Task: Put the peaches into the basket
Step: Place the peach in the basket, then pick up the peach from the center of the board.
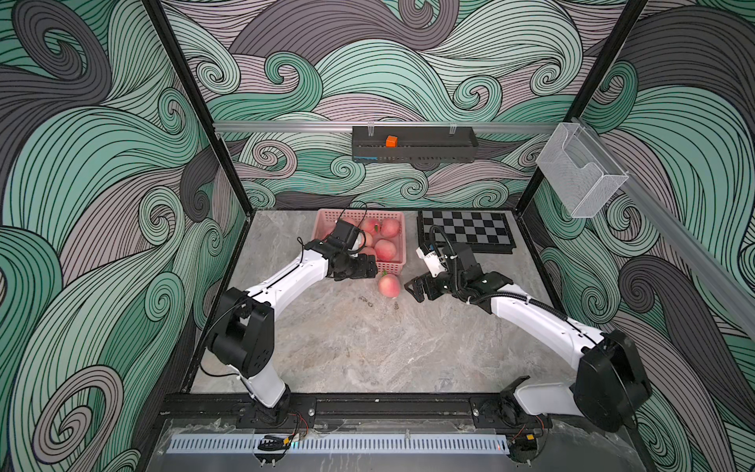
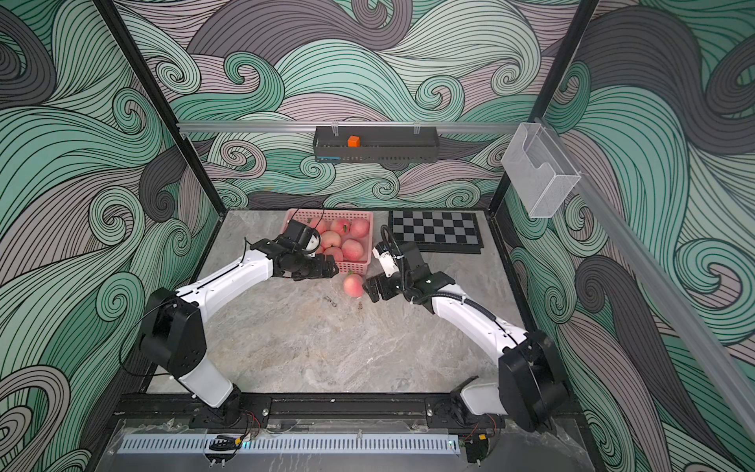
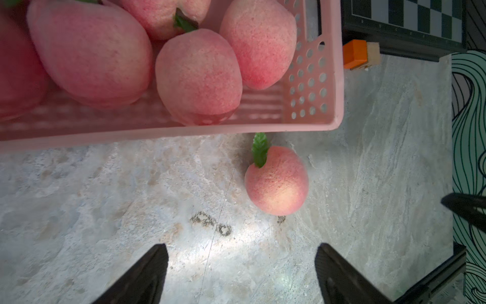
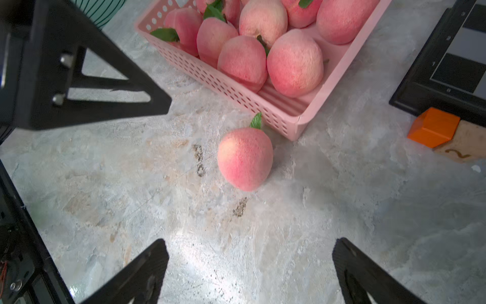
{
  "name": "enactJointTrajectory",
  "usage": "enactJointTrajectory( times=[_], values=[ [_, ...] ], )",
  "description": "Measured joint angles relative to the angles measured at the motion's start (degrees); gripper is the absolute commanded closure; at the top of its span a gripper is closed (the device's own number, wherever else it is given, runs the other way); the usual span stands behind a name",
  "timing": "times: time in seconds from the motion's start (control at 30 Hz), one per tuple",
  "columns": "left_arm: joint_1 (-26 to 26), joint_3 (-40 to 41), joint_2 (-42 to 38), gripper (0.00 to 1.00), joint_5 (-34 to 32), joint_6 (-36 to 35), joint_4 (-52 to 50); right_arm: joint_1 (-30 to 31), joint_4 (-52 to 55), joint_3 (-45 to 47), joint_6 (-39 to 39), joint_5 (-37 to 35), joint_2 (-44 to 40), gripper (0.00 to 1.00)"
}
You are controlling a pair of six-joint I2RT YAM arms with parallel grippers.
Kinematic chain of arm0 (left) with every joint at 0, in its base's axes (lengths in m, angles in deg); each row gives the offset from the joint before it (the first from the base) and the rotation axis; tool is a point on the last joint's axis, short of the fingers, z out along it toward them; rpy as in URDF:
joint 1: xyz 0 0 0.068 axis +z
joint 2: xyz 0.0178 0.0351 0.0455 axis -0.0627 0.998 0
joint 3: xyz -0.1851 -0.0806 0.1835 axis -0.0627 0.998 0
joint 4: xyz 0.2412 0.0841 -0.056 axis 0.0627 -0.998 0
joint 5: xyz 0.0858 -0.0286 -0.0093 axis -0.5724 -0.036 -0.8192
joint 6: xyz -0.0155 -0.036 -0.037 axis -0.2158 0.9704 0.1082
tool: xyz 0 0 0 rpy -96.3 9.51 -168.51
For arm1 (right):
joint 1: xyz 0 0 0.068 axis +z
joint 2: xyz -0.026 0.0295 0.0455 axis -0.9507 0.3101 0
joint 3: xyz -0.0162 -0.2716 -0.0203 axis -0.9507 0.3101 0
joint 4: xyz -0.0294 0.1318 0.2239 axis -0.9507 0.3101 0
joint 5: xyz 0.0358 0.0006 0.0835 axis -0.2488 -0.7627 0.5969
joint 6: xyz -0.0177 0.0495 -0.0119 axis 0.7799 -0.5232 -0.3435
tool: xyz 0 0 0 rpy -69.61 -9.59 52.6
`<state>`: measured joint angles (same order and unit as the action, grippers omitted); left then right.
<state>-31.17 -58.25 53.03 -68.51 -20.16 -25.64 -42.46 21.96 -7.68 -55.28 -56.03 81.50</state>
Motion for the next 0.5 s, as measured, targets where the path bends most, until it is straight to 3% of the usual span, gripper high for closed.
enactJointTrajectory(
  times=[0.5],
  values=[
    [-4.83, -6.34, 12.92, 0.11, 1.73, 1.44, 1.05, -0.20, 0.72, 6.58, -0.66, 0.33, -4.61, 0.01]
  ],
)
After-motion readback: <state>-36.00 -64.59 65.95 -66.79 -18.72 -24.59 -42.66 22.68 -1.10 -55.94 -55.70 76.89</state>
